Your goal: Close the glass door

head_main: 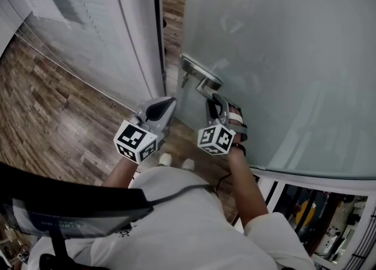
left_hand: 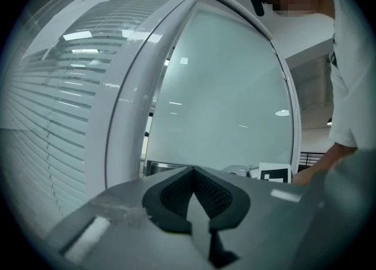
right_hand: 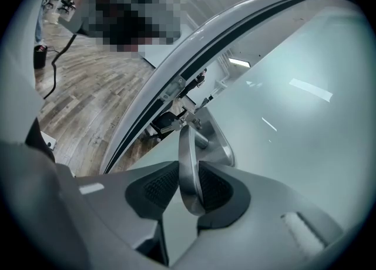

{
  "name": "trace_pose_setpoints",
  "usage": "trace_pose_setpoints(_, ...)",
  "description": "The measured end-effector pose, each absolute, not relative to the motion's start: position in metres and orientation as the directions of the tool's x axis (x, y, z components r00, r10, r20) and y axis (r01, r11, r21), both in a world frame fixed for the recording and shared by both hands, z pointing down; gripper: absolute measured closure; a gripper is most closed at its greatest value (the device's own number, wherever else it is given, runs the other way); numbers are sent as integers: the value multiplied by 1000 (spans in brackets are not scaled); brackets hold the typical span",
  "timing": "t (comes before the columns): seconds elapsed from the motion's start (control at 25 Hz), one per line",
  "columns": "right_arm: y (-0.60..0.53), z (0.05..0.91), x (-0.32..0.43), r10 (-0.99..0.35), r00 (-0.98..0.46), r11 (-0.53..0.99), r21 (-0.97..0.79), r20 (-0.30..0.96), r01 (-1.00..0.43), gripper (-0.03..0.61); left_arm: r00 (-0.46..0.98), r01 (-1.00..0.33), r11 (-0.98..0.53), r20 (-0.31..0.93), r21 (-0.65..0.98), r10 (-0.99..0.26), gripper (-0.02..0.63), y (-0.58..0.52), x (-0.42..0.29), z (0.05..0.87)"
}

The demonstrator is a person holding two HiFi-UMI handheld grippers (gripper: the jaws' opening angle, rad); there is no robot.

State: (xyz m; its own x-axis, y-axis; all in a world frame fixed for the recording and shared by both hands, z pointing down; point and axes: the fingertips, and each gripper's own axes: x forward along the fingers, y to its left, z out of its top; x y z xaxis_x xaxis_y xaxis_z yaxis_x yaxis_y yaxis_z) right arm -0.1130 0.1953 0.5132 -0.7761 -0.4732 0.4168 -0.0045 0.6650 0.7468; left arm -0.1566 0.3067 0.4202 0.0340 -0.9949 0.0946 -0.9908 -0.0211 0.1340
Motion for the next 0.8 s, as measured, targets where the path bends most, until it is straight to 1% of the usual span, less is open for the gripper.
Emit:
trace_pose_setpoints(0.44,221,515,-104,-450,-796,665,747,406,5,471,33,-990,-19,98,140,-995,612,314,-158,425)
trace_pose_setpoints(0.64,234,517,-102,-445,-809,680,733,383,-27,468,30,-990,-15,98,142,-995,612,318,-160,427)
trace_pose_setpoints(0.8,239,519,-101,-449,-818,707,702,360,-79,468,29,-990,-14,102,143,-994,612,320,-163,426)
